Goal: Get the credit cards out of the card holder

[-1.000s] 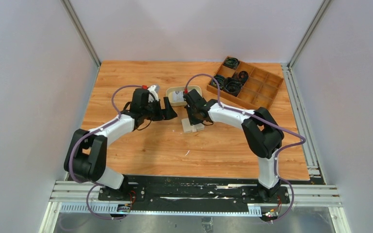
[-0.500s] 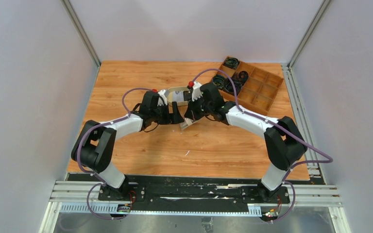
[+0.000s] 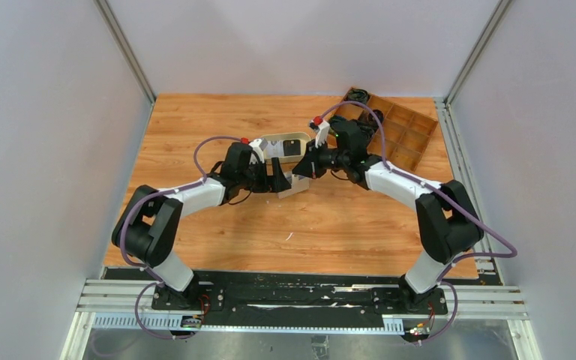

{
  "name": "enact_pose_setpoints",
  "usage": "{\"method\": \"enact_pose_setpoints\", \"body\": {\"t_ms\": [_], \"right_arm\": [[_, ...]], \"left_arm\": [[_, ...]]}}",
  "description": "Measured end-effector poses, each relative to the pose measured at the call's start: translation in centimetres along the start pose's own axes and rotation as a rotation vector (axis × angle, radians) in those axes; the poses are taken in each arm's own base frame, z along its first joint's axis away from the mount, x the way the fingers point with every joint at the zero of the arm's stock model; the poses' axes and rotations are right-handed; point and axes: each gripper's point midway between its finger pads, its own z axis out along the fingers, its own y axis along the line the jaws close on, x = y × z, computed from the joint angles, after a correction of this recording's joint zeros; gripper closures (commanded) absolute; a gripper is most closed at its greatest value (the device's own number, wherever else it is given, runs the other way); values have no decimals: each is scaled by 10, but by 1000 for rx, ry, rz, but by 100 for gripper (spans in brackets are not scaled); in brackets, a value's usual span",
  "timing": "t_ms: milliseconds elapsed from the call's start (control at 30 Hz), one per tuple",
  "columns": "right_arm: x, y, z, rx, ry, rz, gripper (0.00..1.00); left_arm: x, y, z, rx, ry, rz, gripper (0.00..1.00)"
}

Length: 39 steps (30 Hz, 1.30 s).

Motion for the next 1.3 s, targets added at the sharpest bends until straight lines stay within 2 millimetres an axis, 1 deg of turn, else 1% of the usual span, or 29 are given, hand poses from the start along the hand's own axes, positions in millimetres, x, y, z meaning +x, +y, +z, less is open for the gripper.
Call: {"method": "enact_pose_setpoints", "body": {"t_ms": [267,400,433,467,600,667,800,867,1000,1133,1300], "right_arm": [[23,-5,-28,-90,23,60,100],[43,-14,-48,-89,35,100,100],[54,-18,-58,-78,39,125,100],[57,-19,-61,-74,40,130,100],[77,-26,-82,-25,33,173,100],[86,-33,-92,18,26,197,100],[99,-48,-107,116,10,256,100],[106,-57,-116,175,3,286,100],[117,-77,-127,288,12,351,100],[128,-90,-133,362,33,395,100],[139,-100,-133,402,70,439,100]], "left_arm": [[2,-3,1,6,5,-6,12],[6,-4,4,5,17,-7,12],[7,-4,4,4,22,-8,12],[10,-3,6,2,28,-8,12],[16,3,11,-23,44,-13,13],[20,5,14,-35,55,-15,13],[20,1,17,-36,56,-7,13],[21,-4,19,-29,58,-1,14],[24,-13,24,-17,67,4,19],[33,-19,30,-20,87,4,30],[40,-22,33,-22,96,-28,32]]}}
